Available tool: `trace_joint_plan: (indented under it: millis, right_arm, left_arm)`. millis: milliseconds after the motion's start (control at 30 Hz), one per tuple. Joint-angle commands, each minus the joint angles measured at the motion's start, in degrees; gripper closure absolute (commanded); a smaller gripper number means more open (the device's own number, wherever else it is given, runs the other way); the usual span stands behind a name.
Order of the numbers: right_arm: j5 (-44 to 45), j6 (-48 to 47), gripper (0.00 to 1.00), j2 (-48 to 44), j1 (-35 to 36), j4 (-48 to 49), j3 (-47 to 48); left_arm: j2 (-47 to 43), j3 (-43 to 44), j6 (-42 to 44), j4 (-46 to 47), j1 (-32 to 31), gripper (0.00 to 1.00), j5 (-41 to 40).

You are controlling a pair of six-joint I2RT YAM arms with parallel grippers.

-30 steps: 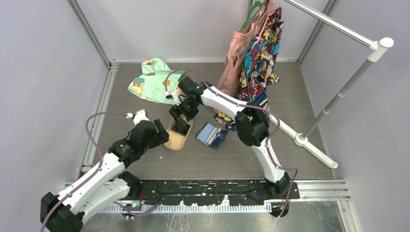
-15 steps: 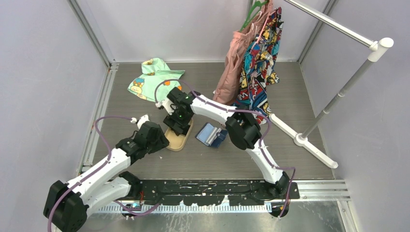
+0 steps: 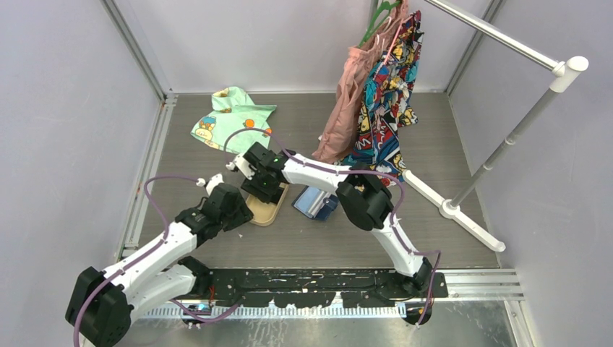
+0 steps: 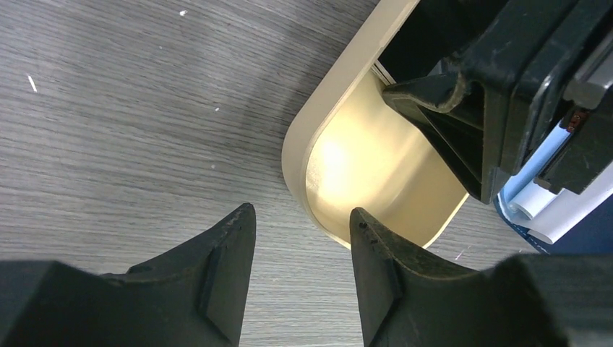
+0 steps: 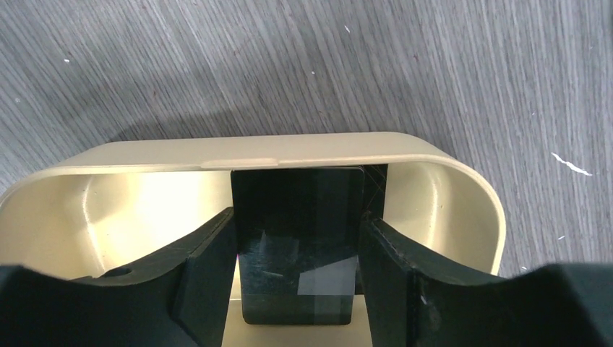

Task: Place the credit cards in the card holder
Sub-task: Pick up the credit card from the storage box.

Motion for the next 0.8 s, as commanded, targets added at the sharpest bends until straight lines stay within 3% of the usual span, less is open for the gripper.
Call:
trace_joint_plan:
  millis: [0,100,333,767]
  right_arm:
    - [-1.71,1.56,0.57,-2.12,-1.29,-1.15,-3.46]
    - [-6.52,3.67,0.65,-3.62,-2.84,-2.14,-2.15]
    - [-16.12,9.16,0.72,-4.81,-5.58,-2.69,-1.02]
    - [-27.73,13.99,0.72,-5.3,-8.64,-1.71,-1.75]
  left_arm:
    - [-2.59,-0.39,-0.32,2.69,0.39,0.48,0.01]
    - [-4.02,-0.65,-0.22,3.05,0.35,0.48,0.15]
    - [-4.61,-1.14,-0.25,3.71,0.42,0.49,0.36]
    - [-3.88,-0.59,0.5,4.18,0.44,0.49,0.78]
